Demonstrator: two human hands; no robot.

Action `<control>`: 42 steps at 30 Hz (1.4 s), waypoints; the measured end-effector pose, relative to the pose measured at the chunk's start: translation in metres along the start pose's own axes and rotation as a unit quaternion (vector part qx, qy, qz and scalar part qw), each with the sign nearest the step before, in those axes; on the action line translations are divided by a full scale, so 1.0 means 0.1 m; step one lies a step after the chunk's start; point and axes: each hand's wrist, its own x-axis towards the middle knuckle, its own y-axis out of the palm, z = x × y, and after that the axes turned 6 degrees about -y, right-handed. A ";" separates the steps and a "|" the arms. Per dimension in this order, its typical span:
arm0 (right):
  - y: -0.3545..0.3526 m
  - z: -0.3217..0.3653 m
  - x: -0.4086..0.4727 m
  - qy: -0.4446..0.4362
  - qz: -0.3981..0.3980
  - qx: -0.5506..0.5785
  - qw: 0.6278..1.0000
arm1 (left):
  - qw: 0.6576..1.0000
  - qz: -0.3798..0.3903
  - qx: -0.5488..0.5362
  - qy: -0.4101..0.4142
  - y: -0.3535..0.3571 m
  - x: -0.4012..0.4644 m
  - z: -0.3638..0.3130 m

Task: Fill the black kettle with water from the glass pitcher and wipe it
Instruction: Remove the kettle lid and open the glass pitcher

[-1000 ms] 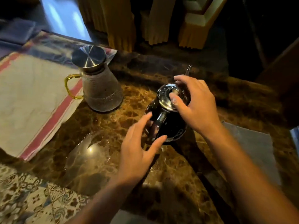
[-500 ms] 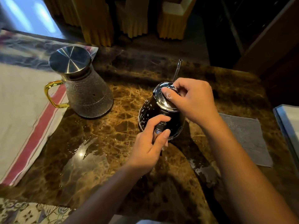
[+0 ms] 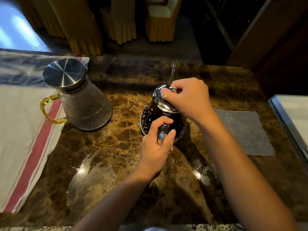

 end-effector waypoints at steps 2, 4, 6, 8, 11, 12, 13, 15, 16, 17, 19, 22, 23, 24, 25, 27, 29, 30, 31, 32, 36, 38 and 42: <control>0.04 0.02 -0.04 0.005 -0.016 0.017 1.000 | 1.000 0.007 -0.007 0.005 -0.01 0.01 0.03; 0.06 0.03 -0.06 0.014 -0.030 0.020 0.999 | 1.000 0.012 -0.005 0.010 -0.02 0.00 0.04; 0.03 0.00 -0.05 0.046 -0.051 0.108 0.992 | 1.000 0.011 0.000 0.015 -0.02 0.00 0.05; -0.02 -0.01 -0.03 0.097 -0.079 0.272 0.954 | 1.000 0.010 -0.003 0.017 -0.02 0.00 0.06; -0.02 0.01 -0.06 0.099 -0.084 0.271 0.954 | 1.000 0.011 -0.003 0.020 -0.04 0.02 0.05; -0.02 0.01 -0.07 0.100 -0.087 0.267 0.955 | 1.000 0.012 -0.004 0.020 -0.04 0.02 0.05; -0.04 0.02 -0.08 0.109 -0.094 0.289 0.947 | 1.000 0.014 -0.006 0.020 -0.04 0.01 0.04; -0.15 0.04 -0.14 0.120 -0.122 0.330 0.928 | 1.000 0.016 -0.007 0.025 -0.05 0.02 0.03; -0.23 0.05 -0.18 0.118 -0.135 0.333 0.926 | 0.999 0.014 -0.002 0.029 -0.05 0.02 0.03; -0.32 0.05 -0.25 0.112 -0.143 0.329 0.927 | 0.999 0.012 0.004 0.033 -0.05 0.01 0.03; -0.48 0.06 -0.47 0.100 -0.136 0.304 0.938 | 0.999 0.011 0.004 0.033 -0.05 0.00 0.04; -0.63 0.04 -0.84 0.091 -0.115 0.262 0.954 | 0.999 0.011 0.004 0.030 -0.05 -0.01 0.03; -0.65 0.01 -0.96 0.095 -0.101 0.252 0.958 | 0.999 0.016 0.009 0.027 -0.05 -0.01 0.03; -0.67 -0.02 -1.08 0.101 -0.088 0.246 0.960 | 0.999 0.022 0.006 0.022 -0.06 -0.02 0.02; -0.70 -0.04 -1.20 0.107 -0.074 0.249 0.960 | 0.999 0.028 -0.001 0.018 -0.07 -0.01 0.01; -0.73 -0.07 -1.41 0.126 -0.039 0.268 0.954 | 0.999 0.044 -0.008 0.009 -0.09 -0.02 -0.01; -0.73 -0.15 -1.58 0.147 0.000 0.291 0.945 | 0.998 0.054 -0.021 -0.011 -0.08 -0.04 -0.05; -0.71 -0.20 -1.67 0.158 0.019 0.302 0.940 | 0.997 0.053 -0.046 -0.027 -0.07 -0.06 -0.08; -0.67 -0.26 -1.74 0.167 0.034 0.313 0.934 | 0.995 0.051 -0.072 -0.039 -0.06 -0.07 -0.10; -0.63 -0.31 -1.80 0.174 0.051 0.319 0.930 | 0.994 0.049 -0.088 -0.048 -0.05 -0.08 -0.12; -0.45 -0.47 -2.01 0.181 0.116 0.341 0.915 | 0.996 0.034 -0.044 -0.069 -0.07 -0.10 -0.16; -0.36 -0.52 -2.07 0.193 0.150 0.341 0.908 | 0.998 0.018 -0.022 -0.064 -0.07 -0.13 -0.16; -0.26 -0.61 -2.19 0.224 0.193 0.332 0.896 | 0.999 -0.014 -0.001 -0.049 0.01 -0.18 -0.16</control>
